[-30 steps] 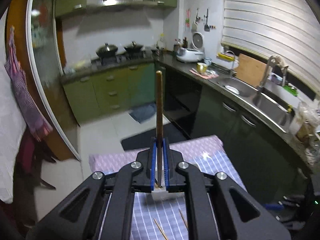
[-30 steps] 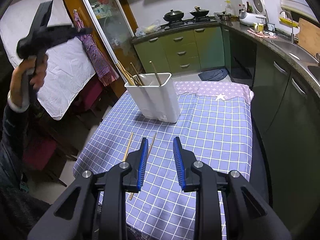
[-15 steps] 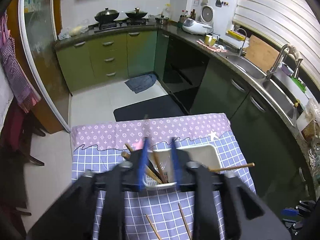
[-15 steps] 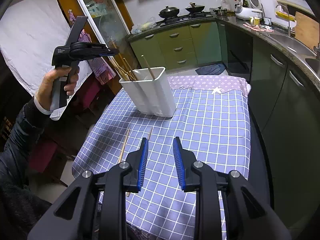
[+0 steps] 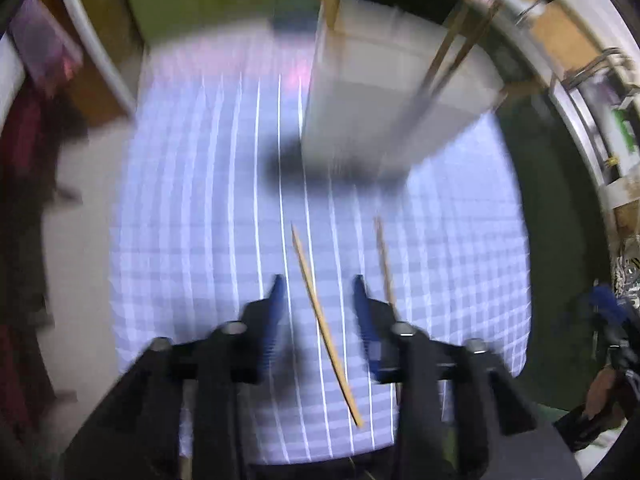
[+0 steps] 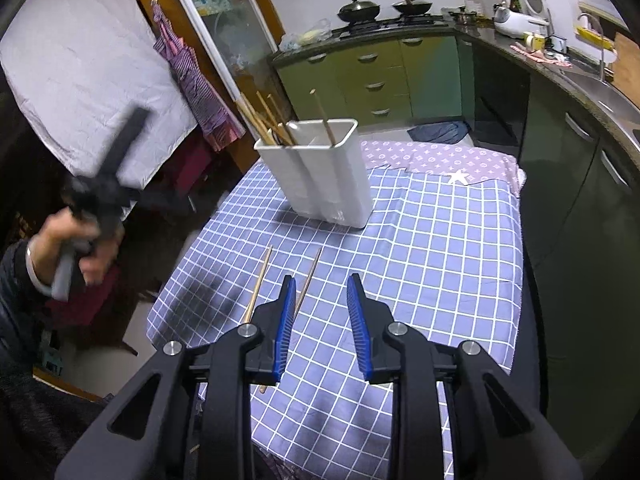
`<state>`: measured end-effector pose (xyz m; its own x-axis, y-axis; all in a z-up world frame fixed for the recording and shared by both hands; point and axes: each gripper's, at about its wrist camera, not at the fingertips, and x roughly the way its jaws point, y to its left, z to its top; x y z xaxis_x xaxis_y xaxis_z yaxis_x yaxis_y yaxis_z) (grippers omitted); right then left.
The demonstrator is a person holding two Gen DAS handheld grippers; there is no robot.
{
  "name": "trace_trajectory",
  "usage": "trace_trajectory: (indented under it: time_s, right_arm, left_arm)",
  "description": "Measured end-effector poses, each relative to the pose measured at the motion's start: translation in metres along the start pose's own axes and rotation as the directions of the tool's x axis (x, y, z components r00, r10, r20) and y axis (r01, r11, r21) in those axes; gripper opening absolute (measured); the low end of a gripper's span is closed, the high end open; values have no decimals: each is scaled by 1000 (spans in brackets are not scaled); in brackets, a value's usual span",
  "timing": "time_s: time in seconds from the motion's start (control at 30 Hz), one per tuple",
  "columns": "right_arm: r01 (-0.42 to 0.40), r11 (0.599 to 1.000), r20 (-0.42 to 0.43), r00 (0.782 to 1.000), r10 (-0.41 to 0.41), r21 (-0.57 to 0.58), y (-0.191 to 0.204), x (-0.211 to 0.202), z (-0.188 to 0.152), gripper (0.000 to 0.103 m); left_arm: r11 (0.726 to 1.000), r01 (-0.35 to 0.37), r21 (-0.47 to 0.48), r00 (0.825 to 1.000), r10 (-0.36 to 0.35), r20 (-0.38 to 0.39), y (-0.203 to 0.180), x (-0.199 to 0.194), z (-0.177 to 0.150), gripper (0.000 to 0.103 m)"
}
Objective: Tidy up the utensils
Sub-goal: 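Lower the right tool onto a loose chopstick and grasp it while the left tool holds its chopstick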
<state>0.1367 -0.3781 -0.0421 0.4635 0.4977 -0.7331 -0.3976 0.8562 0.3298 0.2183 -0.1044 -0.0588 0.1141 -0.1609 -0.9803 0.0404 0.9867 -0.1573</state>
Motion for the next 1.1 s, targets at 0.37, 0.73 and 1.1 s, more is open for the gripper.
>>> trace_trajectory:
  time_s: [0.37, 0.73, 1.1]
  right_arm:
    - [104, 994, -207, 973, -105, -15, -13, 77, -13, 28]
    - [148, 987, -317, 935, -158, -54, -9, 120, -16, 28]
    - [161, 987, -457, 876, -154, -25, 18, 187, 5, 28]
  left_arm:
    - [993, -101, -62, 987, 92, -130, -4, 80, 2, 23]
    - [990, -134, -48, 971, 122, -206, -4, 112, 13, 16]
    - [997, -70, 24, 996, 71, -59, 21, 84, 15, 6]
